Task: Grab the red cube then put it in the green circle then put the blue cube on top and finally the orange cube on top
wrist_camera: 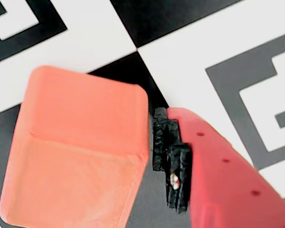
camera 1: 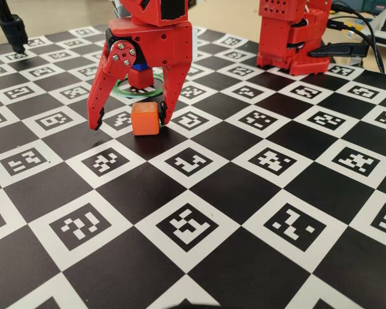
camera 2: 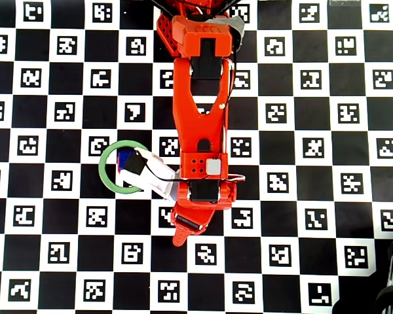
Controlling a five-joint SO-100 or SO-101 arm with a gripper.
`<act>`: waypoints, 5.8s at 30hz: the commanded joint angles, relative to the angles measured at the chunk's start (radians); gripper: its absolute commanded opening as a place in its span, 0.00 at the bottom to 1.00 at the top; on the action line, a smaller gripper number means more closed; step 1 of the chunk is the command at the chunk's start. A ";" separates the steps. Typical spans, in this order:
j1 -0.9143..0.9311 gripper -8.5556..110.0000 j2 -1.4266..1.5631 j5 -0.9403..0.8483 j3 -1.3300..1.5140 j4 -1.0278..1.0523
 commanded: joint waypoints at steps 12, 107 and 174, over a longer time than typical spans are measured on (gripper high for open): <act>-0.035 0.47 0.037 0.127 -0.020 -0.008; 0.044 0.16 0.494 -0.328 -0.158 0.476; 0.503 0.15 0.591 -0.951 0.281 0.160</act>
